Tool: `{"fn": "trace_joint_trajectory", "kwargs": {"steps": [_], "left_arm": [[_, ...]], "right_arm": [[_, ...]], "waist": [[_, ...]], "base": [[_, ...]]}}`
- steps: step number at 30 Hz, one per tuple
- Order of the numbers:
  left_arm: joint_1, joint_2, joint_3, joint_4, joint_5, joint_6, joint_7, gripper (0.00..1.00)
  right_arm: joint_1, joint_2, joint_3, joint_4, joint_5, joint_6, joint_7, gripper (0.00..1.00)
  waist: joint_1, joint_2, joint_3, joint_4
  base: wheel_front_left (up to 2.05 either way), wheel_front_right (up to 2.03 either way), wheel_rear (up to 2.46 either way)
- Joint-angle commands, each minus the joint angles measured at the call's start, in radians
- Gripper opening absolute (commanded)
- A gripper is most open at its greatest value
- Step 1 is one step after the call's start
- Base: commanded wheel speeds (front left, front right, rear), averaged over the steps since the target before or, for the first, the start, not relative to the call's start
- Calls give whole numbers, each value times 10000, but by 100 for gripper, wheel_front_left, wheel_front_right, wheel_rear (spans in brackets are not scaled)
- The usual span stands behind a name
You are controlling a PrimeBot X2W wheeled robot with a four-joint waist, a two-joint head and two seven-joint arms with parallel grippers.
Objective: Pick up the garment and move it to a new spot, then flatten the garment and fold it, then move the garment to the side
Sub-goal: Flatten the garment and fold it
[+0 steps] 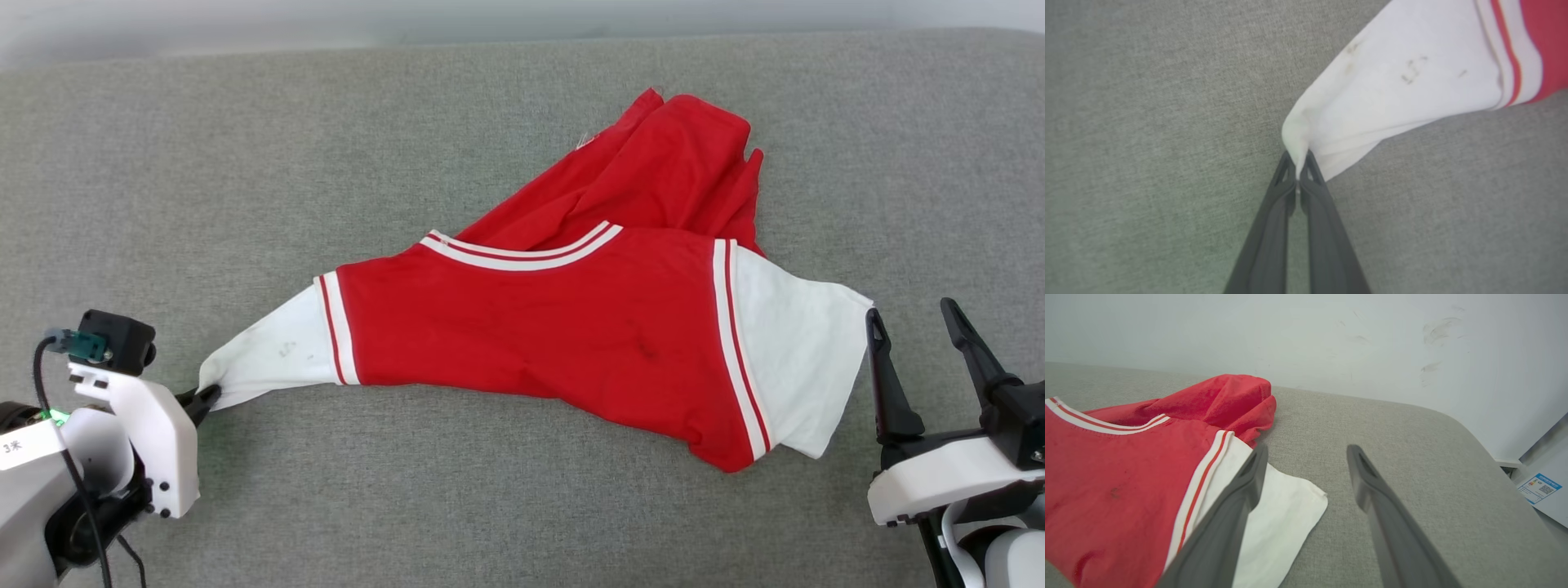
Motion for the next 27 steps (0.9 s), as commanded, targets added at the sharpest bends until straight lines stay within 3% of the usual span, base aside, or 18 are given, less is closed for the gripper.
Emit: {"fn": "trace_joint_trajectory", "kwargs": {"steps": [1, 2, 9, 18, 27], "left_arm": [[33, -64, 17, 158, 112, 56, -93, 41], [-74, -133, 89, 260, 146, 115, -241, 100], [-894, -34, 318, 191, 544, -168, -337, 100], [-1929, 351, 96, -200, 655, -632, 1421, 100], [-1826, 139, -290, 169, 640, -723, 2454, 100]], "right_arm": [[63, -27, 12, -12, -40, -14, 48, 100], [79, -36, 11, -31, -51, -14, 57, 100], [168, -75, 4, -188, -49, -13, 203, 100], [138, -86, 145, -236, 56, -14, 190, 100], [-59, -37, 169, -214, 73, -14, 70, 100]], "waist": [[1, 0, -52, 24], [1, 0, -100, 46], [1, 0, -328, 175], [1, 0, -169, 43], [1, 0, 270, -327]], "base": [[0, 0, 0], [0, 0, 0], [0, 0, 0], [0, 0, 0], [0, 0, 0]]}}
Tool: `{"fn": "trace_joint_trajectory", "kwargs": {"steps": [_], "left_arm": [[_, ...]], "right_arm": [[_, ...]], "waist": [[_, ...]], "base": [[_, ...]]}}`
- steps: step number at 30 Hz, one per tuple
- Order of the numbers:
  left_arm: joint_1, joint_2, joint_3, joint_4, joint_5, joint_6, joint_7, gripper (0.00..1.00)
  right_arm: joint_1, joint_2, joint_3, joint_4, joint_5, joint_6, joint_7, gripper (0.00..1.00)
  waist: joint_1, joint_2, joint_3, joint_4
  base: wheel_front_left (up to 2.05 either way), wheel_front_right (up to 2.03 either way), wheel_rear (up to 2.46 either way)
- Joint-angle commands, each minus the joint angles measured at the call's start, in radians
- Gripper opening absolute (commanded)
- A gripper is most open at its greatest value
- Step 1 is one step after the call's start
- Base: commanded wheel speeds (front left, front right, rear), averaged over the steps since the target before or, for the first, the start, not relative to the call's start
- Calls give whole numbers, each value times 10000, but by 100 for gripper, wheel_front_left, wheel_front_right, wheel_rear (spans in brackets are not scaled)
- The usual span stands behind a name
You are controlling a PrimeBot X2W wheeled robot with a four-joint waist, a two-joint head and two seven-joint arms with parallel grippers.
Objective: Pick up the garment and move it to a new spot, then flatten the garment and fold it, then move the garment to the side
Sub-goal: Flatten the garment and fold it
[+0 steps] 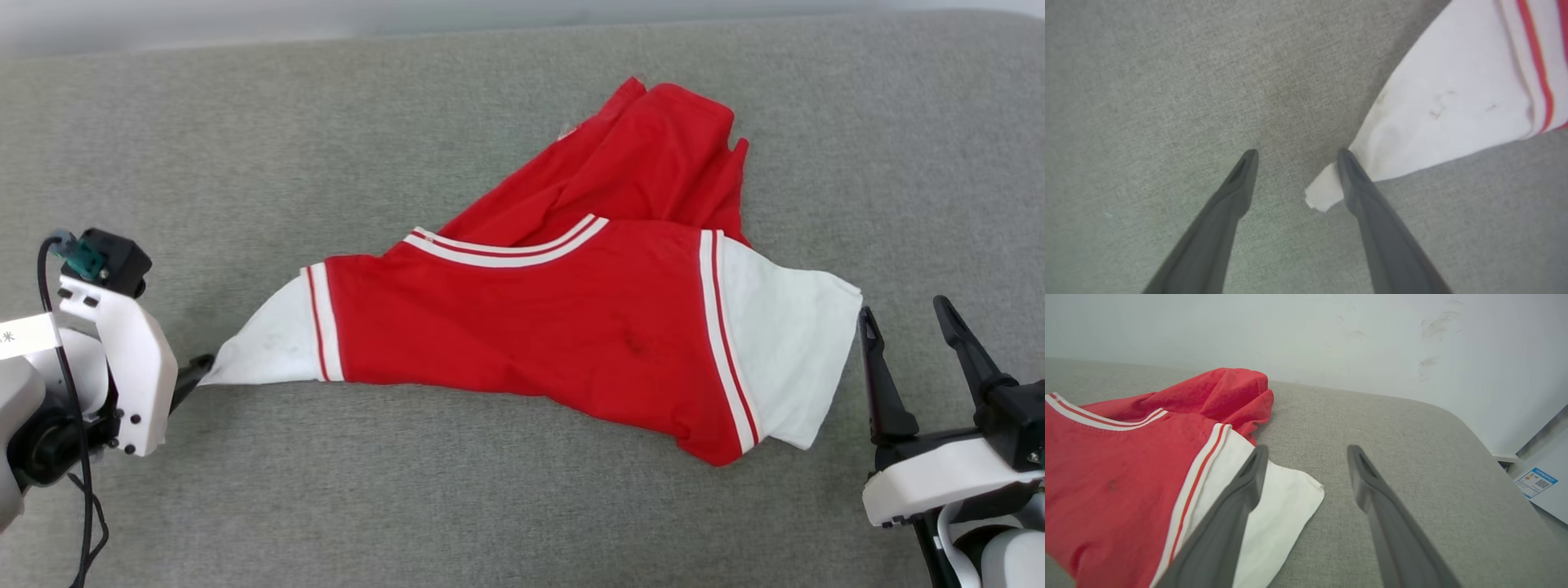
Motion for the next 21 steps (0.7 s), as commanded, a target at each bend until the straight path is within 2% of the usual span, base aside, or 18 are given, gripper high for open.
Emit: {"fn": "trace_joint_trajectory", "kwargs": {"steps": [1, 14, 21], "left_arm": [[157, -100, -35, 149, -29, -6, 56, 100], [638, -837, -278, 1196, -360, -606, 344, 100], [124, -612, 32, 1252, -376, -716, 125, 100]], "right_arm": [[-156, -8, 15, 7, 7, -14, -29, 100], [-389, -77, -36, 97, -21, -14, -58, 100], [-360, -89, 6, 196, -15, -14, -108, 100]], "waist": [[0, -1, 124, -112], [0, -1, 309, -262], [0, -1, 135, -222]], "base": [[0, 0, 0], [0, 0, 0], [0, 0, 0]]}}
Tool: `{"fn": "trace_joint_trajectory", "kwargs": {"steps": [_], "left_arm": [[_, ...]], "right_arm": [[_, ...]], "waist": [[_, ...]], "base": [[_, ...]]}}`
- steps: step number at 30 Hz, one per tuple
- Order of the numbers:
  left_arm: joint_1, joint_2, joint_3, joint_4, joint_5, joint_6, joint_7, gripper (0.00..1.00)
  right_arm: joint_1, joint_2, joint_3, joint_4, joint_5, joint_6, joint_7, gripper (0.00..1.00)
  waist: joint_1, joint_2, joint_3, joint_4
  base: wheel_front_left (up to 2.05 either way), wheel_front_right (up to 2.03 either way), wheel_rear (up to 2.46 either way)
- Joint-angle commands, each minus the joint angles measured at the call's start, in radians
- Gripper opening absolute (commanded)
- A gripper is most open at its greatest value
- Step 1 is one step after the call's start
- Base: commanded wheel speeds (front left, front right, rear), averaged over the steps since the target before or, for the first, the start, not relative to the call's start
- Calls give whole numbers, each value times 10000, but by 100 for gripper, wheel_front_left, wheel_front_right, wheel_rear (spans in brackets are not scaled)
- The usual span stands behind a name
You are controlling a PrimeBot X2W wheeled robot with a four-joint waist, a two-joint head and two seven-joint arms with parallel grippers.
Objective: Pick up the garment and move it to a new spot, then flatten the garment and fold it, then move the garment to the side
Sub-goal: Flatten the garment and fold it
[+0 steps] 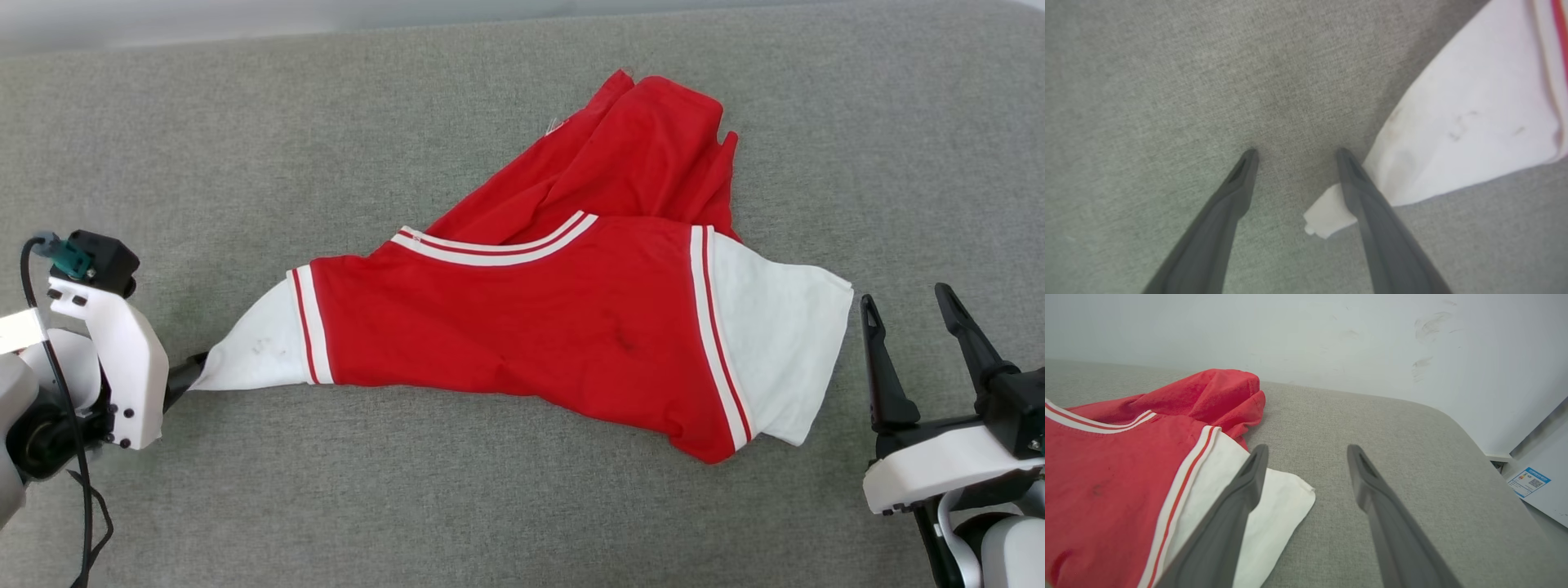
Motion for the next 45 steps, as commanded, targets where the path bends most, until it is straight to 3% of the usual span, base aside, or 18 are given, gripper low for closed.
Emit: {"fn": "trace_joint_trajectory", "kwargs": {"steps": [1, 9, 20, 21, 22, 26, 33, 45], "left_arm": [[-62, -62, -7, -35, -72, -34, 31, 100], [-172, 305, 7, -666, -232, -110, 486, 100], [529, -155, -432, -457, -245, -95, 1093, 98], [577, -193, -461, -421, -245, -125, 1115, 78], [615, -223, -476, -391, -264, -164, 1135, 0], [607, -236, -471, -369, -288, -245, 1077, 0], [-76, 221, 218, -868, -127, -145, 87, 0], [-263, 1196, 834, -2903, 390, 641, -1180, 0]], "right_arm": [[-24, -36, -5, 43, -10, -14, -83, 100], [12, 61, 65, 303, 81, -14, -215, 100], [-230, 32, 90, 401, 101, -14, -319, 100], [-230, 27, 94, 406, 101, -14, -326, 100], [-232, 23, 96, 413, 103, -14, -330, 100], [-207, 18, 67, 407, 93, -14, -325, 100], [-64, 20, -58, 335, 39, -14, -284, 100], [274, 132, -152, 233, 3, -13, -180, 100]], "waist": [[0, 0, -68, 21], [0, 0, -222, 39], [0, 0, -7, -120], [0, 0, -2, -131], [0, 0, 0, -140], [0, 0, -24, -136], [0, 0, -278, -16], [0, 0, -782, 428]], "base": [[0, 0, 0], [0, 0, 0], [0, 0, 0], [0, 0, 0], [0, 0, 0], [0, 0, 0], [0, 0, 0], [0, 0, 0]]}}
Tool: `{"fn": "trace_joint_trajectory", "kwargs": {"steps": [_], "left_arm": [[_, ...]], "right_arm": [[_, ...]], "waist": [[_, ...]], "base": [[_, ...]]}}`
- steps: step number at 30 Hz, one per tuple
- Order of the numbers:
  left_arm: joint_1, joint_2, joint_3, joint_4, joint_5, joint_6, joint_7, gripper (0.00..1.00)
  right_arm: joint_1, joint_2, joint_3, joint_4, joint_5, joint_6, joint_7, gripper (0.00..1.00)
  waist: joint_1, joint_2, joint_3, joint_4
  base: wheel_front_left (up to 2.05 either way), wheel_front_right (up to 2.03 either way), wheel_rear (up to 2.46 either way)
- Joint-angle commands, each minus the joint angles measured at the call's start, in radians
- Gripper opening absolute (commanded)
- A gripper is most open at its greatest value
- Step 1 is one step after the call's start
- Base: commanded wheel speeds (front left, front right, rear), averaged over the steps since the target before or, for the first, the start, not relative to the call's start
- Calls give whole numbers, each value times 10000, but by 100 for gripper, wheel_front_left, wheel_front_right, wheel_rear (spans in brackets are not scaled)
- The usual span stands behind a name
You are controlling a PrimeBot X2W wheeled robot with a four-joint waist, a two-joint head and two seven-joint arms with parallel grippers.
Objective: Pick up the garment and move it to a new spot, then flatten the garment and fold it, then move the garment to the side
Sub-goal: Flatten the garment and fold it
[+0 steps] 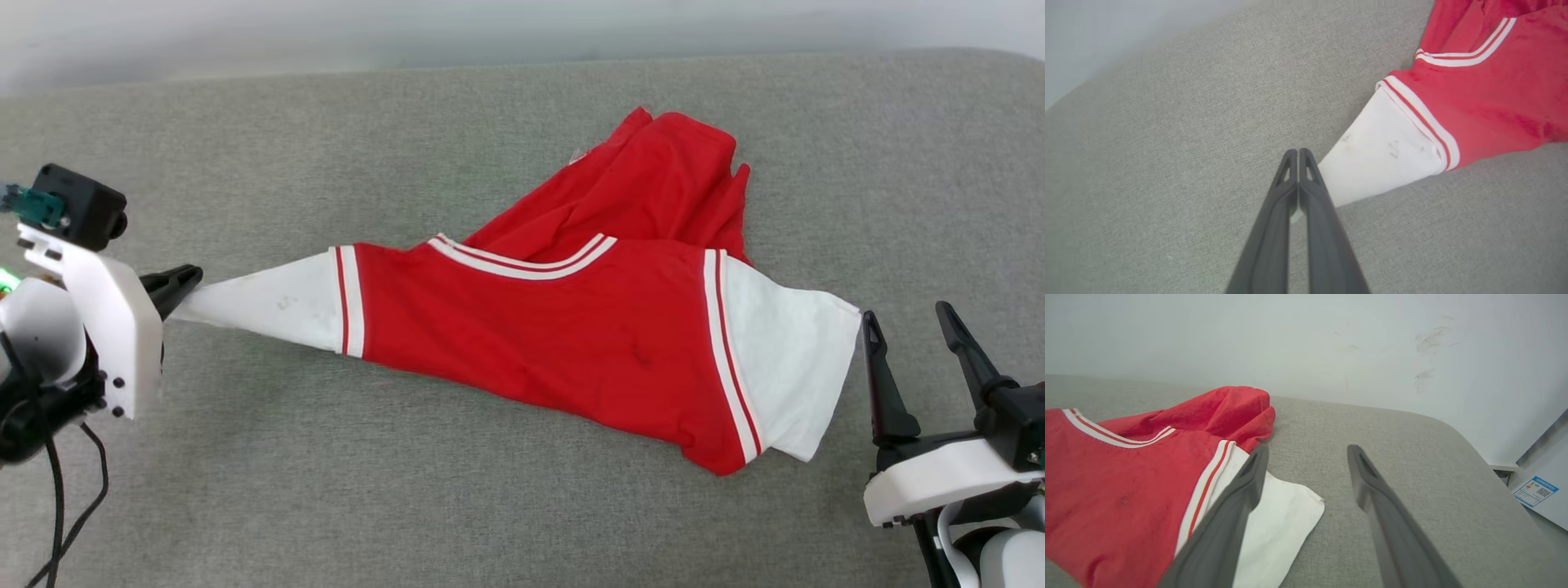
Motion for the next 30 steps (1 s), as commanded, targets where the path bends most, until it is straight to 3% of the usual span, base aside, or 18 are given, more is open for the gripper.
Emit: {"fn": "trace_joint_trajectory", "kwargs": {"steps": [1, 8, 12, 24, 25, 26, 30], "left_arm": [[197, 80, 29, -123, 64, 91, -101, 0], [1312, 442, -107, -876, -431, 690, -781, 0], [2171, 277, -334, -595, -808, 848, -1204, 0], [3660, -1015, -689, 1700, -1691, 250, -2098, 0], [3703, -1131, -630, 1879, -1728, 222, -2282, 35], [3729, -1245, -562, 2001, -1745, 210, -2483, 100], [3577, -1448, -301, 2297, -1270, 438, -3705, 100]], "right_arm": [[100, 50, -3, -34, -24, -12, -2, 100], [306, 106, -20, -68, -11, -11, 55, 100], [355, 110, 45, -69, -4, -11, 89, 100], [464, 14, 153, -179, -43, -12, 360, 100], [495, 7, 146, -182, -37, -11, 372, 100], [535, -2, 145, -199, -24, -11, 391, 100], [617, -88, 119, -244, 57, -13, 465, 100]], "waist": [[0, -1, -86, 78], [0, -1, -284, 361], [0, -1, -317, 408], [0, -1, -462, 479], [0, -1, -516, 499], [0, -1, -572, 520], [0, -1, -790, 595]], "base": [[0, 0, 0], [0, 0, 0], [0, 0, 0], [0, 0, 0], [0, 0, 0], [0, 0, 0], [0, 0, 0]]}}
